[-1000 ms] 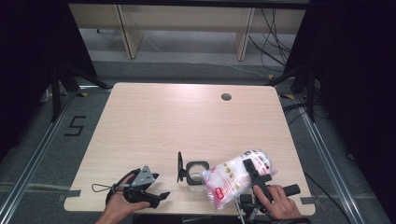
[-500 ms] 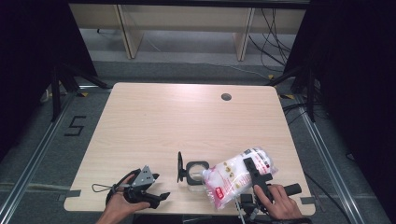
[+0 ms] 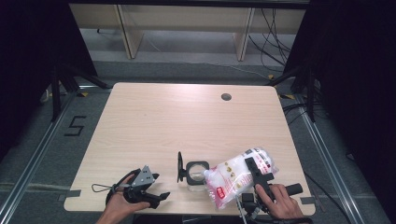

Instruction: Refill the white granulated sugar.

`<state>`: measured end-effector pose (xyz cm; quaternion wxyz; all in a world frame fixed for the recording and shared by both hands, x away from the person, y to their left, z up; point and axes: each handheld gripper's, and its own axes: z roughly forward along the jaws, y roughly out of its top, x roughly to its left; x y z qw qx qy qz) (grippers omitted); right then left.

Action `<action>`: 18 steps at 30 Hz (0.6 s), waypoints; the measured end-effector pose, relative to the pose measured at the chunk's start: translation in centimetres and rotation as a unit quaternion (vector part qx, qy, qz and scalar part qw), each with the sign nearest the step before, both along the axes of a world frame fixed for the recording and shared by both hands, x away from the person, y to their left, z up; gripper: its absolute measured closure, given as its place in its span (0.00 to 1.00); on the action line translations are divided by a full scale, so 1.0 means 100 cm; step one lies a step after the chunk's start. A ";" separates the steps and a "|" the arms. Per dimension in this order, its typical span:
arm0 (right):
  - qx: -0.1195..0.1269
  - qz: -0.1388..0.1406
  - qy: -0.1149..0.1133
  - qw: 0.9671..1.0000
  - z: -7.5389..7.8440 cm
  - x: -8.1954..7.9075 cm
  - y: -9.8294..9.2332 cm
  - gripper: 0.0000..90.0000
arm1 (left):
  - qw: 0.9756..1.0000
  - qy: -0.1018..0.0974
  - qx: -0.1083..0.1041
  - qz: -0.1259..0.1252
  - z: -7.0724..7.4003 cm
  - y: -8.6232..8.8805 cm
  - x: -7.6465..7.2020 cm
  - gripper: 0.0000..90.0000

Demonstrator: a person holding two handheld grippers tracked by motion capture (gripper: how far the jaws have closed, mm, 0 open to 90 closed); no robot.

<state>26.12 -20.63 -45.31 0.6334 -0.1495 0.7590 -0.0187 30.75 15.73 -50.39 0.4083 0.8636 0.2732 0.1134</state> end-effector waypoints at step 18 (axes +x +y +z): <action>-0.001 -0.014 0.000 1.000 0.002 -0.003 0.000 0.47 | 1.000 0.008 -0.004 0.010 -0.001 -0.001 -0.002 0.25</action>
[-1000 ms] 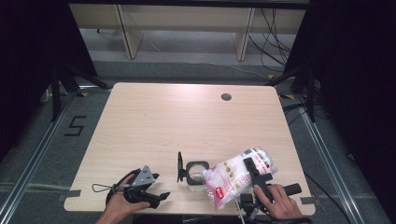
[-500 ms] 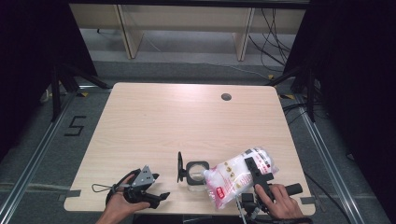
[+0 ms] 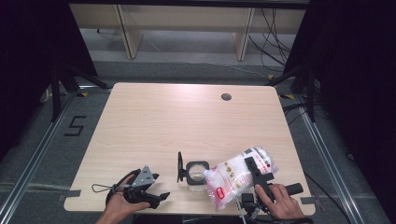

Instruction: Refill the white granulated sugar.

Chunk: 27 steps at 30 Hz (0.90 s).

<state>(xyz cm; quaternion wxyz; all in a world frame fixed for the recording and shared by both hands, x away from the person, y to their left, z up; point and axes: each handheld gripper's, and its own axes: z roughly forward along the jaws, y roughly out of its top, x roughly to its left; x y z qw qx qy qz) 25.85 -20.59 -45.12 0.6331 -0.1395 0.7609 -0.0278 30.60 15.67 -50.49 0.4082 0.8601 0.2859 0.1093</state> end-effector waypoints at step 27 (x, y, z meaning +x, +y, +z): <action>-0.017 0.007 -0.009 1.000 0.006 -0.001 0.000 0.47 | 1.000 0.000 -0.005 0.003 0.000 0.000 0.000 0.25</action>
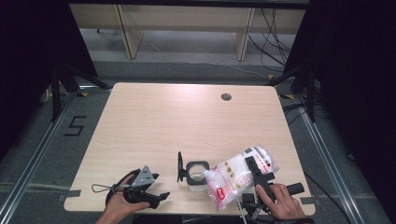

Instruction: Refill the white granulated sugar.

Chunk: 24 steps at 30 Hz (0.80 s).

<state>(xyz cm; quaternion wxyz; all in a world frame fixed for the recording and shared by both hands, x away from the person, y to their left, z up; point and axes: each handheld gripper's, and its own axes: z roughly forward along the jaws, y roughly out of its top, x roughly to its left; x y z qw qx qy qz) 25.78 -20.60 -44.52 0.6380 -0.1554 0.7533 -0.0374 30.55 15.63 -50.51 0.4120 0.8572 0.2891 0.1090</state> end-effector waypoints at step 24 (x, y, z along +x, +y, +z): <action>0.060 0.029 0.010 0.998 -0.005 0.006 -0.003 0.47 | 1.000 -0.002 0.010 -0.002 0.001 0.002 0.001 0.25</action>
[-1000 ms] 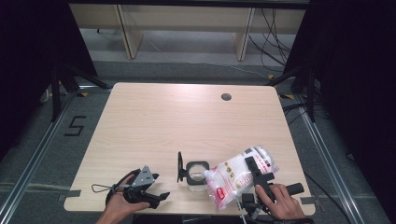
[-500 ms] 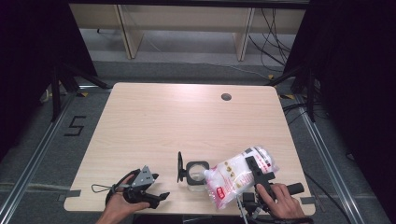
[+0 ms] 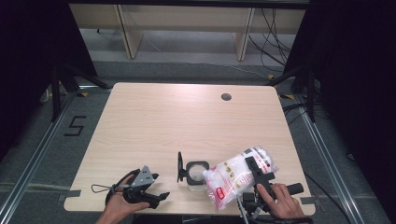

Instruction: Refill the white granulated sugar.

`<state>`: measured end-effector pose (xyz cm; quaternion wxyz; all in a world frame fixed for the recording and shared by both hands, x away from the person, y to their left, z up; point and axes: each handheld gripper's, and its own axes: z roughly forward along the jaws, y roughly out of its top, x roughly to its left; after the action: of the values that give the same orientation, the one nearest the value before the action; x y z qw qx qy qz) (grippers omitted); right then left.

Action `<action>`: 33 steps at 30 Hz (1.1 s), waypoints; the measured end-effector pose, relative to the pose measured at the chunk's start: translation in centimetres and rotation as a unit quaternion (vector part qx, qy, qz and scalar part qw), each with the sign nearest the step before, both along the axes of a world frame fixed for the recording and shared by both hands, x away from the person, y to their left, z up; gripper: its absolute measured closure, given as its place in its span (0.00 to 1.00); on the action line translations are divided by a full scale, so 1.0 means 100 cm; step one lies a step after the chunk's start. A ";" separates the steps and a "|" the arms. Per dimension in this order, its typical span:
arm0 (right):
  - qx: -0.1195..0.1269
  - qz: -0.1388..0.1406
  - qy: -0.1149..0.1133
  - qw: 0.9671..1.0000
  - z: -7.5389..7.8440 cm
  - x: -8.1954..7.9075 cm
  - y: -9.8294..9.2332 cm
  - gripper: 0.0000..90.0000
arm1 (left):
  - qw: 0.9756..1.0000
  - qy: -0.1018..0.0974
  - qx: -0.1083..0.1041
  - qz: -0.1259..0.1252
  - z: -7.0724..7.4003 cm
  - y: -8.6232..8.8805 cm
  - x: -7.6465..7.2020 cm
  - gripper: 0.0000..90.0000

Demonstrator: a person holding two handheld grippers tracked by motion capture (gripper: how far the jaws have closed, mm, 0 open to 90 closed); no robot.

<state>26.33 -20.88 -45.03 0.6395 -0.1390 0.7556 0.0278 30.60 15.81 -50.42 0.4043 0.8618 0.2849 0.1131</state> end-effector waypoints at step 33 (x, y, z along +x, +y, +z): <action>-0.017 -0.022 -0.003 1.000 0.005 -0.003 0.001 0.47 | 1.000 -0.001 0.001 0.000 0.000 0.000 0.000 0.25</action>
<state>25.99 -20.82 -44.55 0.6395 -0.1332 0.7571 -0.0001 30.59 15.85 -50.42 0.4034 0.8621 0.2845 0.1147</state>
